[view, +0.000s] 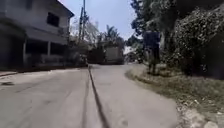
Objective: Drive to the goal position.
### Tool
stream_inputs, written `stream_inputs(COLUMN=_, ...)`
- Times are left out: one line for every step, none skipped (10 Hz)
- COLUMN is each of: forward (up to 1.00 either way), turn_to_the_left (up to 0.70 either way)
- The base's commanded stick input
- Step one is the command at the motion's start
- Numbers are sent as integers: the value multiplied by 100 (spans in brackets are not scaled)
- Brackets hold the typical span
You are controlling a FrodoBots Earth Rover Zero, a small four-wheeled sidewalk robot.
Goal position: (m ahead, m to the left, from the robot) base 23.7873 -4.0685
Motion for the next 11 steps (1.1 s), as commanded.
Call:
stream_inputs(forward=100, turn_to_the_left=0)
stream_inputs(forward=100, turn_to_the_left=0)
stream_inputs(forward=100, turn_to_the_left=0)
stream_inputs(forward=100, turn_to_the_left=0)
stream_inputs(forward=100, turn_to_the_left=0)
stream_inputs(forward=100, turn_to_the_left=0)
stream_inputs(forward=100, turn_to_the_left=0)
stream_inputs(forward=100, turn_to_the_left=0)
stream_inputs(forward=100, turn_to_the_left=0)
stream_inputs(forward=100, turn_to_the_left=0)
stream_inputs(forward=100, turn_to_the_left=0)
